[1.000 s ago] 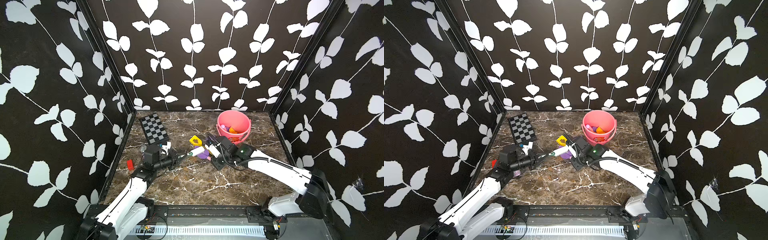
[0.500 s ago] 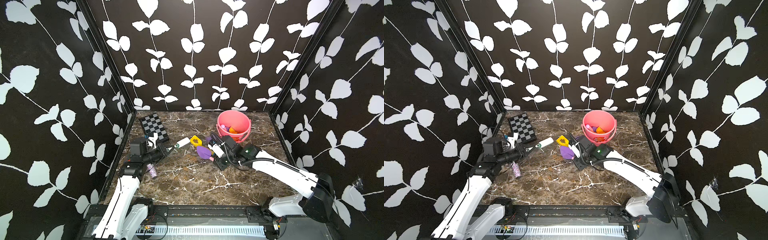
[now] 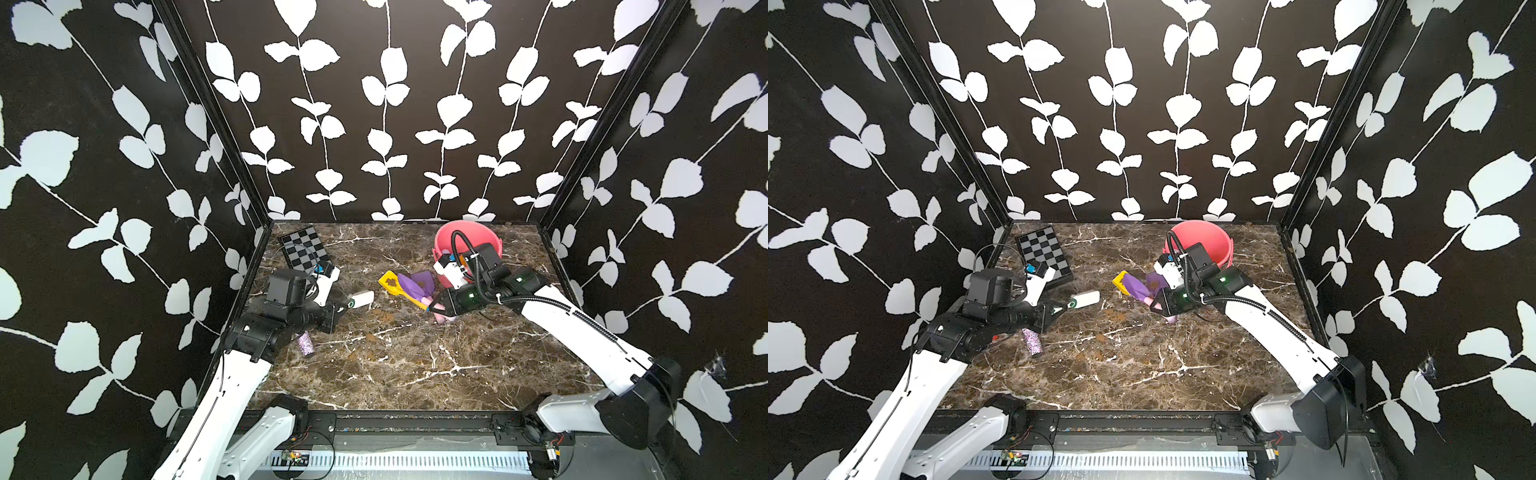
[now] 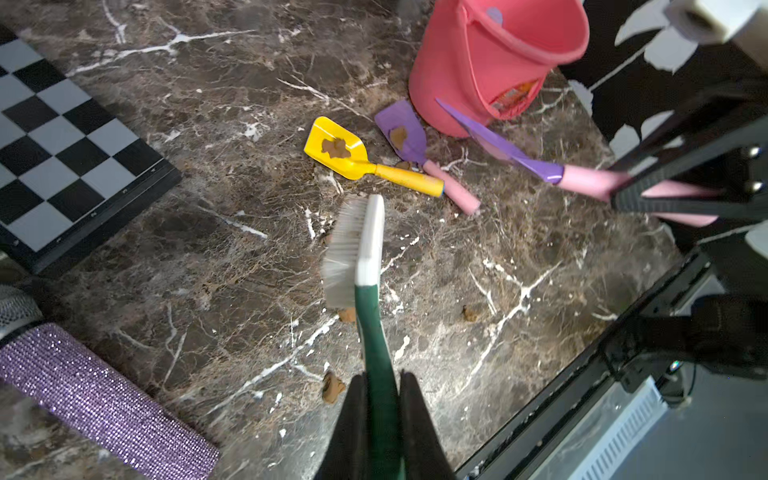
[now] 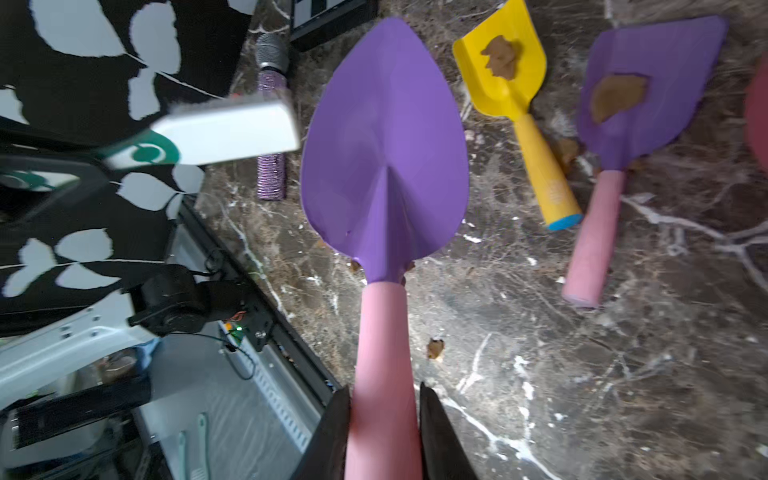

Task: Brush the soil off the hand trowel and place it into the bucket
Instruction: Brush off the soil from the hand trowel.

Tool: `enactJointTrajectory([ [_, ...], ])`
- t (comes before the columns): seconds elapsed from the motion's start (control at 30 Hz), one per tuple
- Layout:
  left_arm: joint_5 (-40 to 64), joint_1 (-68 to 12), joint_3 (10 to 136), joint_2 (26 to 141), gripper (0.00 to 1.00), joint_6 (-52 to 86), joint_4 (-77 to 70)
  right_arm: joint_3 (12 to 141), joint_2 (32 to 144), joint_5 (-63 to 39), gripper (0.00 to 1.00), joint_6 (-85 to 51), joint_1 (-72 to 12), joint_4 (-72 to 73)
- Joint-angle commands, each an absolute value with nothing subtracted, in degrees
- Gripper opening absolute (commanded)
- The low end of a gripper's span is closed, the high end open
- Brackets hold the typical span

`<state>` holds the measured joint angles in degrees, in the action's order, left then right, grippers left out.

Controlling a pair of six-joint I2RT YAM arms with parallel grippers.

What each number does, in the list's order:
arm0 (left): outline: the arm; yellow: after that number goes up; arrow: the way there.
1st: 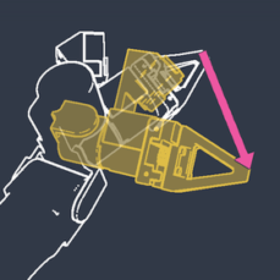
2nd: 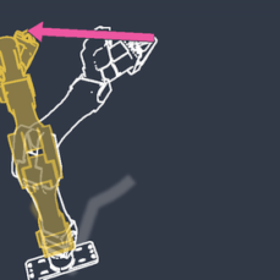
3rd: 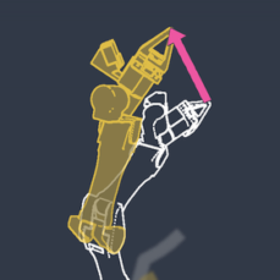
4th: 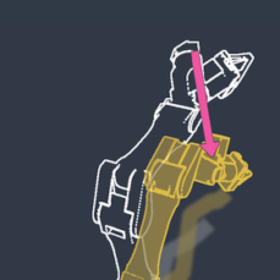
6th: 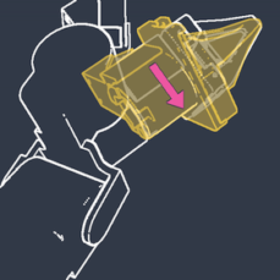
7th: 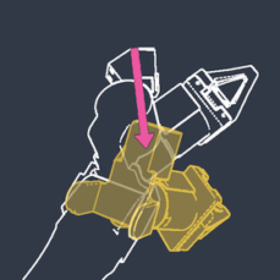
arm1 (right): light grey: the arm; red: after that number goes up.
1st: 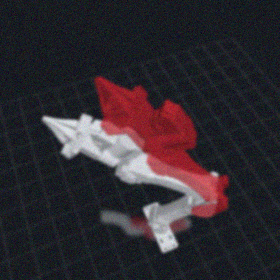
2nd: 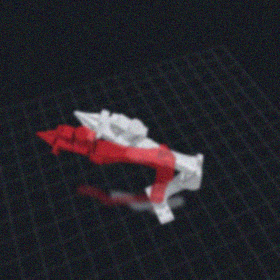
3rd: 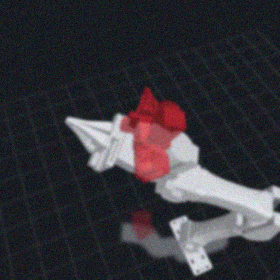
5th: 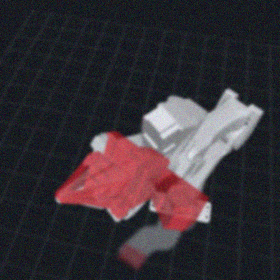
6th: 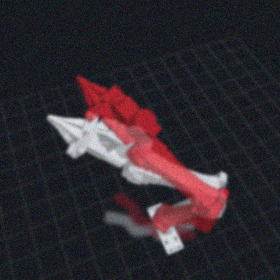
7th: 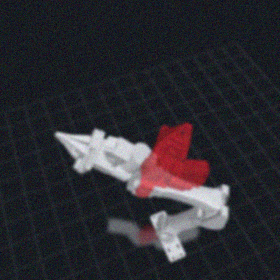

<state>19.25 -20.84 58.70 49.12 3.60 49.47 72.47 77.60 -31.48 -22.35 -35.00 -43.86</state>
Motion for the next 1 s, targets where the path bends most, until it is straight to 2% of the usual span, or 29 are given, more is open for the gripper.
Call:
enactJointTrajectory([
  [0.0,17.23,-24.47,60.85,49.77,0.0,-3.1,51.3,74.15,78.8,-37.65,0.0,-26.78,-35.2,-40.2],
  [0.4,4.94,-46.06,63.63,56.83,0.0,-21.75,50.58,77.25,85.1,-43.32,0.0,-33.03,-37.81,-36.57],
  [0.63,10.17,-48.43,62.54,57.4,0.0,-26.61,42.8,76.33,87.29,-44.72,0.0,-33.57,-38.95,-36.02],
  [0.97,2.47,-48.52,62.78,58.01,0.0,-31.82,42.12,71.81,86.07,-44.81,0.0,-32.19,-39.09,-36.6],
])
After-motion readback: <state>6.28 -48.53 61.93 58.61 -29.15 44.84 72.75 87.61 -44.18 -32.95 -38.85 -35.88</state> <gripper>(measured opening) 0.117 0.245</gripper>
